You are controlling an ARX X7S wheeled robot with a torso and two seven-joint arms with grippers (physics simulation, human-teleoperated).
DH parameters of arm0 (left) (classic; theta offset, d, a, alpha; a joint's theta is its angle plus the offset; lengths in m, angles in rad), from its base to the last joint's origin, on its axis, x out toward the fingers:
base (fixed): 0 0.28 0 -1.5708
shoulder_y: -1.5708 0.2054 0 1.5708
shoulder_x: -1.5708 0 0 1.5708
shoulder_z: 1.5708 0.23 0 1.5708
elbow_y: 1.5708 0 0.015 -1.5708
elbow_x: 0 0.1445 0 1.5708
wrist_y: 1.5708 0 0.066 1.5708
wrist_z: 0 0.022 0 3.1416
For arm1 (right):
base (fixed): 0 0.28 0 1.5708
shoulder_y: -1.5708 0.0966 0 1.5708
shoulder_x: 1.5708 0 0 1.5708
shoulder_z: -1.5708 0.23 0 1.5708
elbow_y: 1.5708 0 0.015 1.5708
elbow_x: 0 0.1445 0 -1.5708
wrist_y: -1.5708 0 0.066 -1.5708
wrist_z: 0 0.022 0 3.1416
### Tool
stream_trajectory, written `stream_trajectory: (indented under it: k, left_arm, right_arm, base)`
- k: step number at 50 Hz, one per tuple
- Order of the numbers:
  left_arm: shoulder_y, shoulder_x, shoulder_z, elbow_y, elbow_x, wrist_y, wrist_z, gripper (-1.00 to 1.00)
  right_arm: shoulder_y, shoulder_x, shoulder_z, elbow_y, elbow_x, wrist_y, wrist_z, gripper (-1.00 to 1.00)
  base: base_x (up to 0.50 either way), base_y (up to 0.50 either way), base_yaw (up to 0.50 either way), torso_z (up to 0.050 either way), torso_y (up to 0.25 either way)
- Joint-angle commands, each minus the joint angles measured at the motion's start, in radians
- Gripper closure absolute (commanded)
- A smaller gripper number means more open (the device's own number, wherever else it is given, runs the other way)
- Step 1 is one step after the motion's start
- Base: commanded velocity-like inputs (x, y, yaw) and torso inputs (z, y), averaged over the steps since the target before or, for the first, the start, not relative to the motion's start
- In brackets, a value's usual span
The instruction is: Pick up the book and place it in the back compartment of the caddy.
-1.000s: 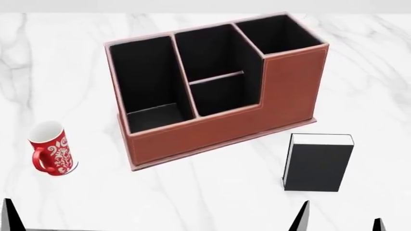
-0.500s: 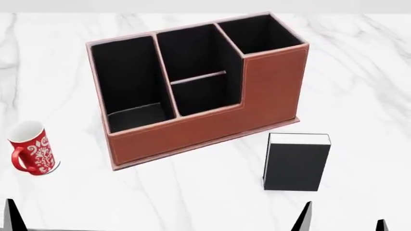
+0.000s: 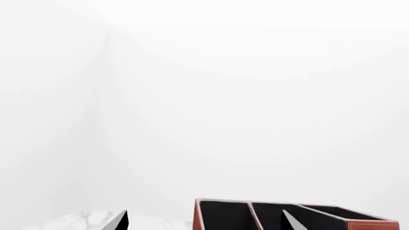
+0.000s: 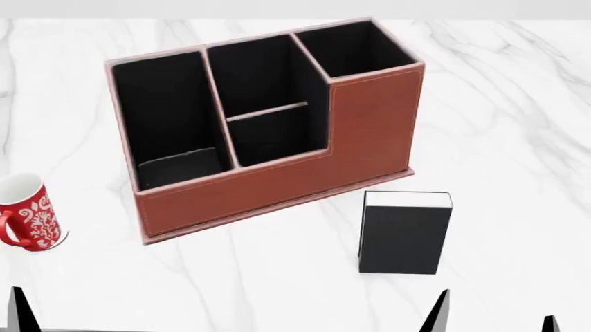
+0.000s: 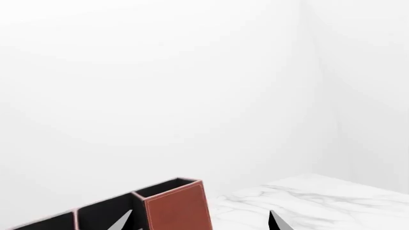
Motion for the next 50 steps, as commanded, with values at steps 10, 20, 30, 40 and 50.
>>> stream_trajectory:
  k: [10,20,30,40,50]
  left_arm:
    - [-0.004,-0.008,0.009,-0.003,-0.001,-0.001,-0.008,-1.0]
    - [-0.007,-0.012,0.013,-0.009,-0.001,0.004,-0.012,-1.0]
    - [-0.007,-0.016,0.015,-0.011,-0.004,0.009,-0.015,-1.0]
    - [-0.008,-0.018,0.021,-0.015,-0.002,0.012,-0.019,-1.0]
    - [-0.009,-0.02,0.025,-0.017,-0.001,0.013,-0.023,-1.0]
  right_arm:
    - [0.003,0.006,-0.001,0.006,0.01,-0.007,0.01,-1.0]
    - [0.003,0.01,-0.003,0.002,0.01,-0.006,0.017,-1.0]
    - [0.001,0.013,-0.006,0.001,0.01,-0.012,0.02,-1.0]
    - [0.0,0.017,-0.008,0.0,0.011,-0.015,0.024,-1.0]
    - [0.001,0.02,-0.012,0.002,0.011,-0.017,0.027,-1.0]
  base:
    - [0.0,-0.1,0.0,0.0,0.0]
    - [0.0,-0.11,0.0,0.0,0.0]
    - [0.0,-0.11,0.0,0.0,0.0]
    - [0.0,-0.11,0.0,0.0,0.0]
    - [0.0,-0.11,0.0,0.0,0.0]
